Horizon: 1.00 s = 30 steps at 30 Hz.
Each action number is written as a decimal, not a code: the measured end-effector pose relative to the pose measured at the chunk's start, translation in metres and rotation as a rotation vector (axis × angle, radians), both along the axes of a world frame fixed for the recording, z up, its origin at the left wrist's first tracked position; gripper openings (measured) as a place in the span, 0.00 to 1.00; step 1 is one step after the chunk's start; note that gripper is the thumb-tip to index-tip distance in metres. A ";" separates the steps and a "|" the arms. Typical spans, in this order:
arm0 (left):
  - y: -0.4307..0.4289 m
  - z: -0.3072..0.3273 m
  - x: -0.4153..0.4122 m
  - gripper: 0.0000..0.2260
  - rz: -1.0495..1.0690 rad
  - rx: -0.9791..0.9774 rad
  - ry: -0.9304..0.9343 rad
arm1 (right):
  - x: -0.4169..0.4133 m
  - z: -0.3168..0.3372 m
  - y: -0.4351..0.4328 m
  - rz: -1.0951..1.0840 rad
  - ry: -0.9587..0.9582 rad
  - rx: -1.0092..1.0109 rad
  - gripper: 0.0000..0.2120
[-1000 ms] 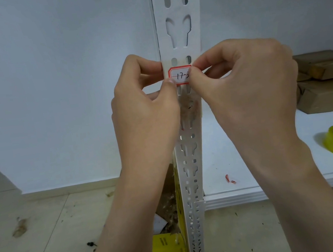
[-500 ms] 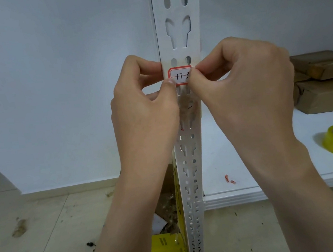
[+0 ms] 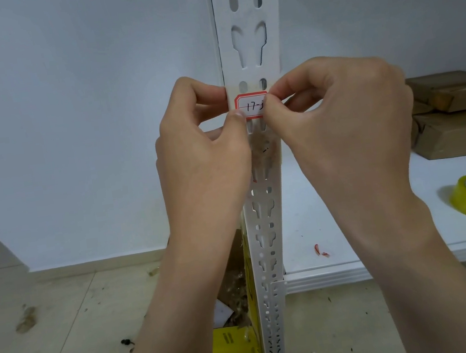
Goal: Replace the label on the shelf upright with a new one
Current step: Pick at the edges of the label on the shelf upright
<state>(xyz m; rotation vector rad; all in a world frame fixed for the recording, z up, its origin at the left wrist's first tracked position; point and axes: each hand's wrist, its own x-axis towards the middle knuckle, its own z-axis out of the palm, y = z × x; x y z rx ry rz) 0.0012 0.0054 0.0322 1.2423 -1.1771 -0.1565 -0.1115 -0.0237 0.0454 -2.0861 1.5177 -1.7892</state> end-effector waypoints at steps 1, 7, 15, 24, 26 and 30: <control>0.000 0.000 0.000 0.11 -0.001 -0.001 0.003 | 0.000 0.000 0.000 -0.003 -0.002 0.002 0.06; 0.000 0.000 -0.001 0.12 0.002 -0.001 0.004 | 0.003 0.000 0.000 -0.015 -0.004 0.023 0.05; 0.000 0.000 0.000 0.12 0.000 0.001 0.001 | 0.002 0.000 0.000 0.007 0.008 0.028 0.05; 0.001 0.001 0.000 0.11 -0.003 0.004 0.004 | -0.001 -0.003 0.000 0.007 -0.016 -0.022 0.05; 0.001 0.001 0.000 0.11 -0.006 0.005 0.009 | 0.000 -0.003 0.000 -0.008 -0.019 -0.030 0.05; 0.000 0.000 0.000 0.11 -0.004 0.003 0.011 | 0.002 -0.004 0.000 -0.031 -0.012 -0.012 0.05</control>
